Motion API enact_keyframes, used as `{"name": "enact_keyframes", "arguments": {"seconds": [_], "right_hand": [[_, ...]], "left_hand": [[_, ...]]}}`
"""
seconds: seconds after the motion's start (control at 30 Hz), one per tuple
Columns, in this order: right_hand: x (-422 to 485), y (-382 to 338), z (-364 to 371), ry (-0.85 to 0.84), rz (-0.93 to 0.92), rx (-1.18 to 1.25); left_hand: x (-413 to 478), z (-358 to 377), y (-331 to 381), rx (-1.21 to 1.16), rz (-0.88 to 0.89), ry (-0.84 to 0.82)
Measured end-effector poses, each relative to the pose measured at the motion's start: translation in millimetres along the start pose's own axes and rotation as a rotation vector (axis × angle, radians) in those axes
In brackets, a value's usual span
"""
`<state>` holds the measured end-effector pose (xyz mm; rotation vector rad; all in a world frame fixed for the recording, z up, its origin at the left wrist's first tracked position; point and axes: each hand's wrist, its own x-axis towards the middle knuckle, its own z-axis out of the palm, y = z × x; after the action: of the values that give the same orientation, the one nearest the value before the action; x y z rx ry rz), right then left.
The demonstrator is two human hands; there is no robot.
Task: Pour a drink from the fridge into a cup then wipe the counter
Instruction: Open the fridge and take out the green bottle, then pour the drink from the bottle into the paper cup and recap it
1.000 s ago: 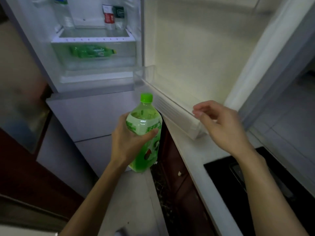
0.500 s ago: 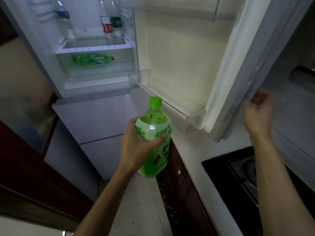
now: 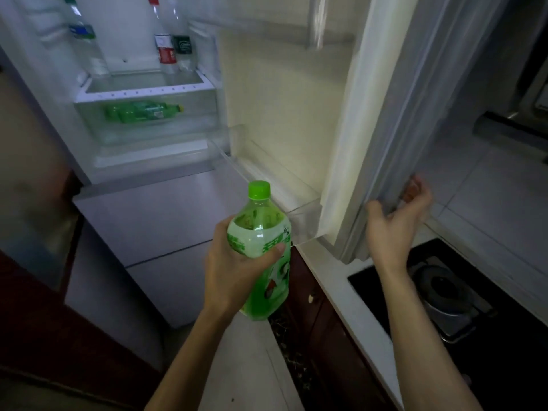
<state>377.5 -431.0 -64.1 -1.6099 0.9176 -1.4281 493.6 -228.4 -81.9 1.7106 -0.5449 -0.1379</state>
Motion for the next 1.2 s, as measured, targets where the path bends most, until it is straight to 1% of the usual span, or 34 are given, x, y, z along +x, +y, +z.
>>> {"name": "enact_keyframes", "arguments": {"seconds": [0.13, 0.27, 0.43, 0.5, 0.63, 0.83, 0.93, 1.03, 1.2], "right_hand": [[-50.6, -18.2, 14.0, 0.028, -0.063, 0.003], [-88.1, -40.2, 29.6, 0.020, -0.156, -0.030], [-128.9, -68.0, 67.4, -0.049, -0.407, -0.069], [-147.5, -78.3, 87.6, -0.092, -0.507, -0.088], [-174.4, -99.2, 131.2, -0.247, -0.681, -0.160], [-194.6, -134.0, 207.4, -0.474, -0.878, -0.199], [-201.2, -147.5, 248.8, -0.530, -0.936, -0.222], [-204.4, -156.2, 290.0, -0.564, -1.037, -0.242], [-201.0, -164.6, 354.3, -0.596, -1.200, -0.357]], "left_hand": [[1.2, -34.1, -13.2, -0.026, -0.013, 0.018], [-0.9, -80.0, -30.1, 0.013, -0.030, 0.056], [-7.1, -139.6, -43.7, 0.091, -0.036, 0.117], [-9.1, -161.3, -51.3, 0.086, -0.055, 0.161], [-16.0, -198.0, -67.0, 0.068, -0.101, 0.246], [-24.5, -236.8, -79.3, 0.100, -0.170, 0.385], [-26.2, -250.4, -84.7, 0.120, -0.195, 0.429], [-24.4, -262.7, -91.2, 0.134, -0.209, 0.484], [-3.9, -270.9, -95.2, 0.153, -0.228, 0.559]]}}
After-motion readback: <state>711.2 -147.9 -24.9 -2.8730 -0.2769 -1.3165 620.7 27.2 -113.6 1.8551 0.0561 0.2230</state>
